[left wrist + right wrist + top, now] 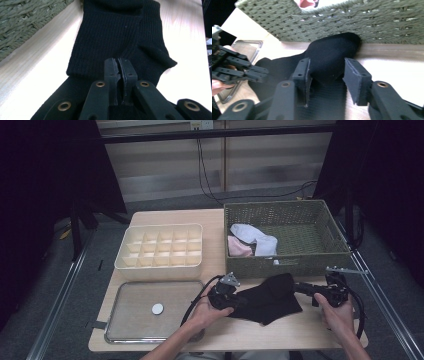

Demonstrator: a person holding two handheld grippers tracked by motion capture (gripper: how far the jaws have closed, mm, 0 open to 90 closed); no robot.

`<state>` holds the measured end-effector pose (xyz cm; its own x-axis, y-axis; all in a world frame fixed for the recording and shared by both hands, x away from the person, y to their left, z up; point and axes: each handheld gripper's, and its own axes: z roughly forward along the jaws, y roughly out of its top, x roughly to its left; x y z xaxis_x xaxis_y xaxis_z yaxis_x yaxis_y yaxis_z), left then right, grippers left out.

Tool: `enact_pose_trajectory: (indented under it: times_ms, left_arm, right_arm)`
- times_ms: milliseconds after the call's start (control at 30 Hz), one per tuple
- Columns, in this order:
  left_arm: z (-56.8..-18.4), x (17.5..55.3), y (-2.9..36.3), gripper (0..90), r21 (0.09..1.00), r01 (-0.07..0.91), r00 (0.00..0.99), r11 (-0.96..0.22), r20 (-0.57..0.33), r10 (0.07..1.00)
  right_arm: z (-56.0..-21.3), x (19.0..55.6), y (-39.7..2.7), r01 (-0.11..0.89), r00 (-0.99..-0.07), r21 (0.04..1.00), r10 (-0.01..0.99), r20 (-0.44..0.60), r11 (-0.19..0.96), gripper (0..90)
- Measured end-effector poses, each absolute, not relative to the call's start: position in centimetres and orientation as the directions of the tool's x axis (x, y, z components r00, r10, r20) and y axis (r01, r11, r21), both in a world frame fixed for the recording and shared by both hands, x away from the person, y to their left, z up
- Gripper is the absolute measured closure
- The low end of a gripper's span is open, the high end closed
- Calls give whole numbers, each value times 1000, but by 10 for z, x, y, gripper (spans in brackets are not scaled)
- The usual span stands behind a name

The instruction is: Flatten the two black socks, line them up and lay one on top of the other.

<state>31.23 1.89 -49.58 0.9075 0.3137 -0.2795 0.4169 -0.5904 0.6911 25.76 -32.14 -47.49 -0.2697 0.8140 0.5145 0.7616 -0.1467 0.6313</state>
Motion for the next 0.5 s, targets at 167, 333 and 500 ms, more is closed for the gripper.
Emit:
enact_pose_trajectory:
  times_ms: [167,333,500]
  left_arm:
    - [-495,313,20,857,695,416,908,-587,-276,316]
    - [-482,312,25,859,728,401,912,-556,-262,316]
    - [-462,314,39,860,756,381,918,-532,-240,316]
  right_arm:
    - [-479,266,-315,778,-278,613,800,531,-136,574]
    - [-478,268,-310,773,-297,621,790,536,-132,815]
    - [-464,259,-312,734,-325,666,793,515,-132,861]
